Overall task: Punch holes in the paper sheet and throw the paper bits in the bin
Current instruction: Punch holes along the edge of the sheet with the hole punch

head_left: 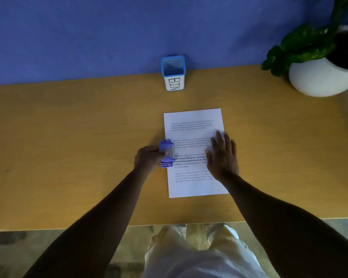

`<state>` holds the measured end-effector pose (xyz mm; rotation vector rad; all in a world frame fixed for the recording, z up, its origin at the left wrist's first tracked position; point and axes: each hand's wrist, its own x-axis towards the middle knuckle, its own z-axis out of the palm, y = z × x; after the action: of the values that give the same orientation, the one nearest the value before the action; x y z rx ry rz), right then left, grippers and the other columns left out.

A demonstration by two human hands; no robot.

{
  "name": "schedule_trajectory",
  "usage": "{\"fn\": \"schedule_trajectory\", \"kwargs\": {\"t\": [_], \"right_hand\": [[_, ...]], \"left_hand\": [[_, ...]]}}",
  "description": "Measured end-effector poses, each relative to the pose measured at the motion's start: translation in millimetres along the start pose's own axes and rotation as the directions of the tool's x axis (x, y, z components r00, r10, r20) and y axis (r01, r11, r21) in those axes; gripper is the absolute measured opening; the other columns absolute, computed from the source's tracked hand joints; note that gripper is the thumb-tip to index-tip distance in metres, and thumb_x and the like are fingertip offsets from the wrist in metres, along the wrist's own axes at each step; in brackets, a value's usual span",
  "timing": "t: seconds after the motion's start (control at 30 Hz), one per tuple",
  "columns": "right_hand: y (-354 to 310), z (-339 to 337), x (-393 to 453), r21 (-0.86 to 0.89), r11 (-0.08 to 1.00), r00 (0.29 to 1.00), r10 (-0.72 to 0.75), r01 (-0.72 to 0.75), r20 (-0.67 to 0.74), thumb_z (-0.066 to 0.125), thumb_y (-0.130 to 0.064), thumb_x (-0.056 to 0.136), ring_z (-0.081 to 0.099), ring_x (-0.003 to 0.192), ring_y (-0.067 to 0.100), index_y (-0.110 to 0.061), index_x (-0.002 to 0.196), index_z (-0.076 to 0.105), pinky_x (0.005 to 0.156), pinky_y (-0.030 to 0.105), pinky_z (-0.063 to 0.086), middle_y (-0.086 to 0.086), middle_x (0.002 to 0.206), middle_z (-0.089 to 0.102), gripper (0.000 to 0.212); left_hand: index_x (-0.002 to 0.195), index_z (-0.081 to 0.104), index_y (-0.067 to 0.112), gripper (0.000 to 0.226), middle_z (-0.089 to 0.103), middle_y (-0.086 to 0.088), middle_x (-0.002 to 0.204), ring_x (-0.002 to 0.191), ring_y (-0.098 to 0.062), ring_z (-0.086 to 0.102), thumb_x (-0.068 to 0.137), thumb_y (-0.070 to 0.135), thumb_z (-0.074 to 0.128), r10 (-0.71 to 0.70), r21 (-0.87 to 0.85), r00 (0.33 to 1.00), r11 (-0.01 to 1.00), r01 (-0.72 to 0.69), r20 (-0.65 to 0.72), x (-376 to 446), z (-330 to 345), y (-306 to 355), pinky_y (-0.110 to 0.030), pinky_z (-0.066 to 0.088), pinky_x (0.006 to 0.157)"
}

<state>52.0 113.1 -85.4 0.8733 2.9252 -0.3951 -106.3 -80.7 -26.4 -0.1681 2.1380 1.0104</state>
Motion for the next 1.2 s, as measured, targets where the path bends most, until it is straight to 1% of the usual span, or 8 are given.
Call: {"fn": "schedule_trajectory", "kwargs": {"t": [0.07,0.2,0.27,0.7,0.8,0.93,1.1,1.2], "right_hand": [[1,6,-2,0.022,1.000,1.000,0.004,-0.003,-0.003,0.033,-0.036,0.102,0.007,0.149,0.034,-0.007,0.147,0.034,0.120,0.054,0.013,0.013,0.162,0.014,0.053],[2,15,-2,0.022,1.000,1.000,0.016,-0.016,-0.001,0.028,-0.037,0.102,0.001,0.150,0.032,-0.009,0.150,0.029,0.121,0.053,0.008,0.010,0.163,0.008,0.055],[2,17,-2,0.029,0.999,1.000,0.021,-0.021,-0.008,0.026,-0.038,0.102,0.001,0.150,0.032,-0.010,0.150,0.029,0.120,0.053,0.008,0.009,0.163,0.008,0.056],[1,19,-3,0.027,0.999,0.998,0.032,-0.030,-0.062,0.029,-0.037,0.101,0.004,0.150,0.033,-0.008,0.149,0.032,0.119,0.055,0.012,0.010,0.163,0.012,0.056],[0,19,-3,0.026,0.999,0.997,0.020,-0.018,-0.072,0.030,-0.036,0.100,0.006,0.150,0.034,-0.006,0.148,0.034,0.119,0.056,0.012,0.011,0.162,0.014,0.056],[0,19,-3,0.009,1.000,0.999,0.026,-0.025,-0.044,0.029,-0.037,0.101,0.004,0.150,0.034,-0.007,0.148,0.033,0.119,0.056,0.012,0.011,0.163,0.012,0.056],[-1,14,-2,-0.016,0.999,1.000,0.031,-0.031,-0.002,0.028,-0.040,0.102,0.004,0.150,0.035,-0.008,0.149,0.030,0.118,0.056,0.013,0.012,0.163,0.011,0.057],[-3,8,-3,-0.017,0.999,0.999,0.029,-0.029,0.016,0.029,-0.040,0.102,0.005,0.150,0.035,-0.009,0.149,0.031,0.119,0.055,0.014,0.013,0.163,0.011,0.057]], "left_hand": [[0.097,0.074,0.022,0.030,0.077,-0.007,0.097,0.081,-0.026,0.071,0.073,0.037,0.081,0.060,0.108,0.998,0.992,-0.058,-0.013,3,0,0,-0.048,0.060,0.083],[0.111,0.066,0.017,0.044,0.074,-0.002,0.108,0.098,-0.028,0.071,0.076,0.038,0.082,0.123,0.228,0.992,0.967,-0.114,-0.027,7,-1,0,-0.048,0.059,0.085],[0.117,0.062,0.016,0.050,0.074,-0.002,0.108,0.099,-0.028,0.071,0.077,0.039,0.082,0.132,0.267,0.991,0.956,-0.120,-0.028,9,-1,-1,-0.047,0.058,0.085],[0.110,0.058,0.018,0.053,0.075,-0.002,0.096,0.087,-0.026,0.073,0.071,0.040,0.086,0.103,0.327,0.995,0.940,-0.093,-0.013,26,-7,-1,-0.046,0.059,0.083],[0.110,0.058,0.019,0.051,0.074,-0.002,0.099,0.089,-0.027,0.072,0.073,0.042,0.084,0.121,0.333,0.992,0.937,-0.107,-0.023,24,-6,-4,-0.047,0.059,0.083],[0.109,0.059,0.024,0.048,0.075,0.002,0.100,0.090,-0.026,0.072,0.073,0.046,0.082,0.139,0.377,0.989,0.920,-0.111,-0.049,21,-4,-2,-0.044,0.058,0.084],[0.109,0.056,0.025,0.056,0.076,0.003,0.087,0.076,-0.019,0.072,0.067,0.050,0.083,0.094,0.384,0.994,0.921,-0.069,-0.048,23,-6,1,-0.041,0.059,0.082],[0.111,0.057,0.024,0.058,0.075,0.001,0.094,0.085,-0.021,0.072,0.067,0.052,0.083,0.100,0.407,0.993,0.911,-0.069,-0.055,22,-5,2,-0.041,0.058,0.084]]}}
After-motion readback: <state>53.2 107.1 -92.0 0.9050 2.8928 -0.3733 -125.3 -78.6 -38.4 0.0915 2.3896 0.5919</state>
